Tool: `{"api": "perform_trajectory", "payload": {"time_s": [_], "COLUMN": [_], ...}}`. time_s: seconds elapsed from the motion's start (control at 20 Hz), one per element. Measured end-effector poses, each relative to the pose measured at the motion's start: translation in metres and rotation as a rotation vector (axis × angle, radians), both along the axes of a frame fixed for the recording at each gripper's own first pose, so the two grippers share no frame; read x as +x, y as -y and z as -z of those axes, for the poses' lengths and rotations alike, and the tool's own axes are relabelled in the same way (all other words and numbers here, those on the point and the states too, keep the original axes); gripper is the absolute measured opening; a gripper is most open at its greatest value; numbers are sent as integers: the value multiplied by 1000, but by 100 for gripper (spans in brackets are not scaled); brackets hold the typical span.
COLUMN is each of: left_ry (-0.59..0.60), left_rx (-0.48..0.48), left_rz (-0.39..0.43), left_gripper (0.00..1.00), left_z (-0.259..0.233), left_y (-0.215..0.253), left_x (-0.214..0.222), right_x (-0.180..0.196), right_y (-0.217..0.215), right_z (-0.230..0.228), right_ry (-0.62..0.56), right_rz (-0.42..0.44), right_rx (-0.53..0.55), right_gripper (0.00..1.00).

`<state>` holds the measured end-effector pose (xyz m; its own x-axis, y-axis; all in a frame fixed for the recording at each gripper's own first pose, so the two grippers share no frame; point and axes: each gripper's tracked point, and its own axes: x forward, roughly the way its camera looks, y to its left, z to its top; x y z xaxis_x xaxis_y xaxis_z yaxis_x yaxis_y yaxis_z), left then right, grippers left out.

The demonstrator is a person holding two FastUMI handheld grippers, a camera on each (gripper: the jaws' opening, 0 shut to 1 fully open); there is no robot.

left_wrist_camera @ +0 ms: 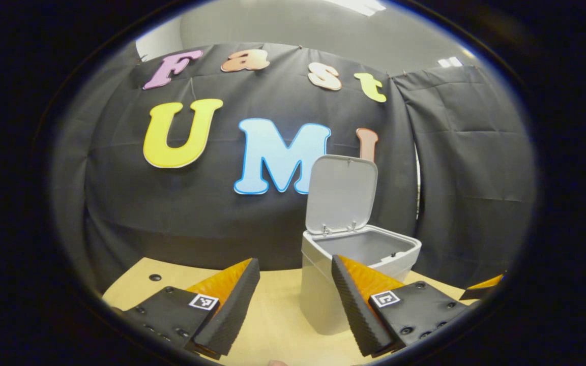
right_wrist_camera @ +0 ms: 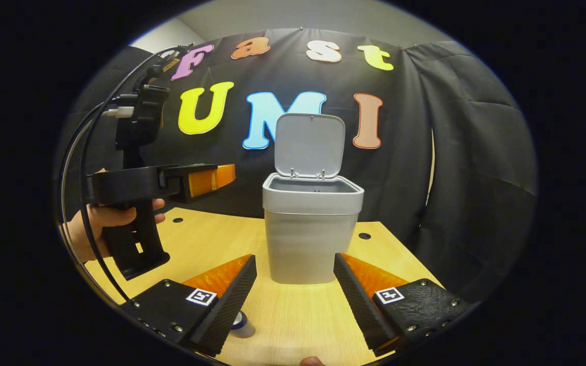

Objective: Press the lid of the desktop garbage bin to open it, pick up the crumpled paper on the desktop and throw it into the bin, then pick up the pop can on the desktop and drop it into the bin, and finally close the garbage bin lid.

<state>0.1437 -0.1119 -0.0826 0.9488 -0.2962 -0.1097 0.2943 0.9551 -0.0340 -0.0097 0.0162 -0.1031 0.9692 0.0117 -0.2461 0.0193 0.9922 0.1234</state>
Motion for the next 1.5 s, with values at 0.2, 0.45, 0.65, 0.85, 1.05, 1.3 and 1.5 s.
{"api": "perform_trajectory", "payload": {"time_s": [0.2,0.45,0.65,0.85,1.05,1.3,1.5], "left_ry": [-7,-11,0,7,9,3,0], "left_rx": [-3,-1,7,10,6,12,18], "left_rz": [-52,-114,-153,-172,-182,-189,-186], "left_gripper": [93,95,95,95,95,95,95], "left_z": [4,3,-2,-6,-8,-9,-8], "left_y": [-27,-57,-78,-90,-94,-99,-98], "left_x": [-12,-30,-42,-48,-54,-61,-64], "right_x": [5,10,12,11,9,1,-9], "right_y": [-22,-49,-69,-92,-107,-112,-114], "right_z": [9,23,35,51,80,106,125], "right_ry": [-31,-86,-132,-206,-319,-438,-509], "right_rz": [-68,-162,-230,-321,-374,-389,-409], "right_rx": [18,15,23,69,90,80,34], "right_gripper": [98,98,98,98,98,98,98]}}
